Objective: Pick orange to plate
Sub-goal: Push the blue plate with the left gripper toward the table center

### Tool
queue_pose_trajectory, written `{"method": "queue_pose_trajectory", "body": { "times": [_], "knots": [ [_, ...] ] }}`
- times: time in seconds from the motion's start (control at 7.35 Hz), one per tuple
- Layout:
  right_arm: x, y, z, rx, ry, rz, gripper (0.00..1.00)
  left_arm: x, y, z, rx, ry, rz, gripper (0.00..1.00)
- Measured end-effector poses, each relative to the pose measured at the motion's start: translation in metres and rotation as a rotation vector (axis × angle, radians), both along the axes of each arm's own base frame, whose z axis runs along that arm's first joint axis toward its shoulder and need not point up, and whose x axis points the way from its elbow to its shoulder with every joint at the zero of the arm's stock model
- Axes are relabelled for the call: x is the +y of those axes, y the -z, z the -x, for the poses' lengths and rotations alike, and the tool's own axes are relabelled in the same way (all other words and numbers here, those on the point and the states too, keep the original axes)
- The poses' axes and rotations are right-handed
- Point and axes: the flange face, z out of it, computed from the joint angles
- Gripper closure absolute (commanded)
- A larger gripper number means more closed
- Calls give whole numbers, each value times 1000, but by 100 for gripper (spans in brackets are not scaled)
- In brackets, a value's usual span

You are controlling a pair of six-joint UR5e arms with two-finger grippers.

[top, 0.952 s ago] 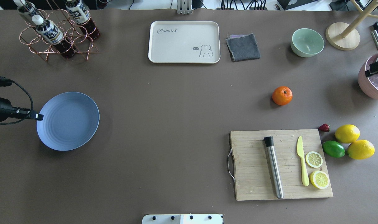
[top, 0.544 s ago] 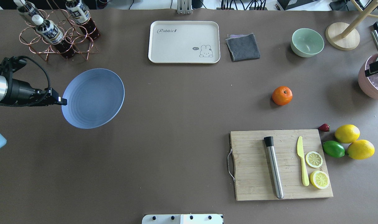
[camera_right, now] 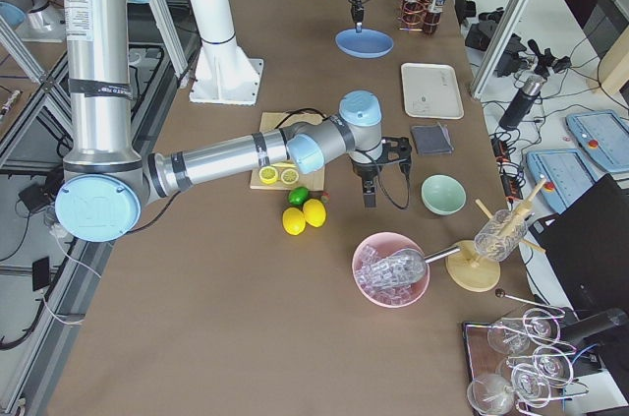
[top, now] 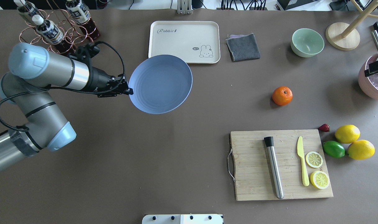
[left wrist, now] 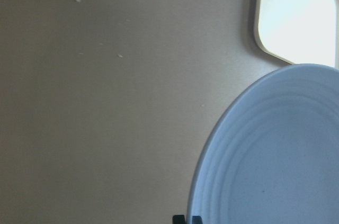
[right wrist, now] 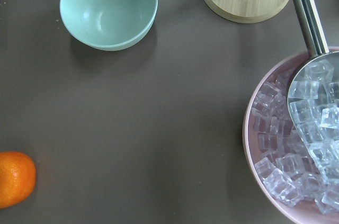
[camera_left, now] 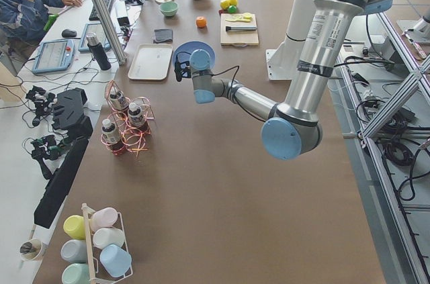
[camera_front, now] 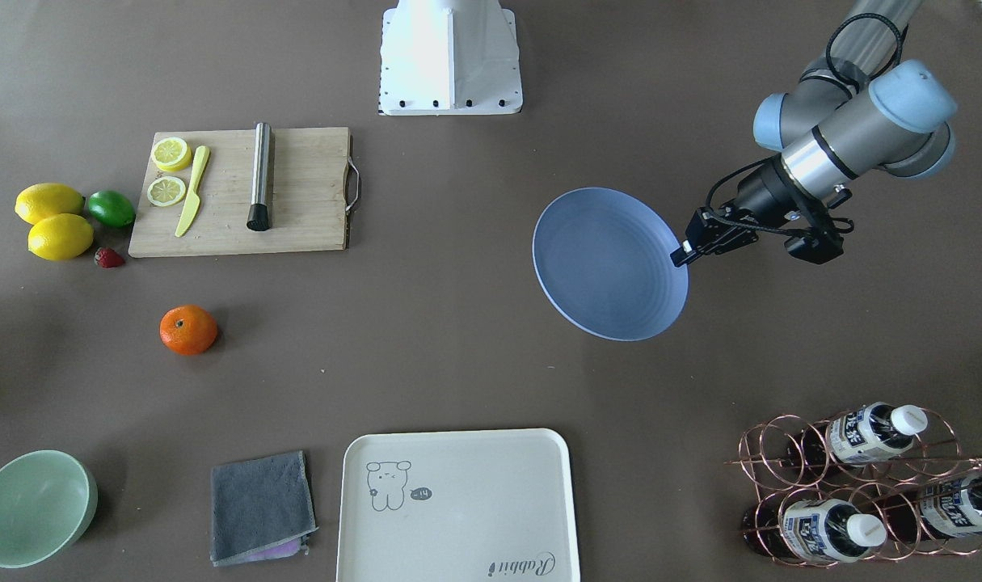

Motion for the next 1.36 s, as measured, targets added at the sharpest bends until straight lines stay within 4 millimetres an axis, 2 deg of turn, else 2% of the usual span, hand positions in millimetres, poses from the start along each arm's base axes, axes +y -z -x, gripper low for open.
{"method": "queue_pose_trajectory", "body": {
  "times": [0.14,0.27,0.41,0.54,0.68,0.82,0.95,1.09,1.22,1.36],
  "knots": [
    [-1,0,1,0,1,0,0,16,17,-40,-41,1,-8,100],
    [-1,0,1,0,1,-1,0,36,21,-75,-95,4,-37,100],
    [-1,0,1,1,1,-1,0,52,21,-100,-138,7,-64,100],
    [-1,0,2,1,3,-1,0,59,19,-114,-161,9,-78,100],
    [-1,1,4,1,6,-2,0,62,18,-119,-172,10,-85,68],
    [-3,3,7,1,10,-4,0,61,17,-120,-180,6,-103,3],
    [-6,6,12,-1,17,-7,0,59,16,-118,-191,0,-138,2],
    [-12,9,19,-3,21,-3,0,51,18,-108,-195,10,-170,2],
    [-22,13,31,-5,25,13,0,35,21,-84,-198,18,-173,2],
    [-35,22,50,5,32,37,0,14,18,-44,-212,1,-167,2]
  ]
}}
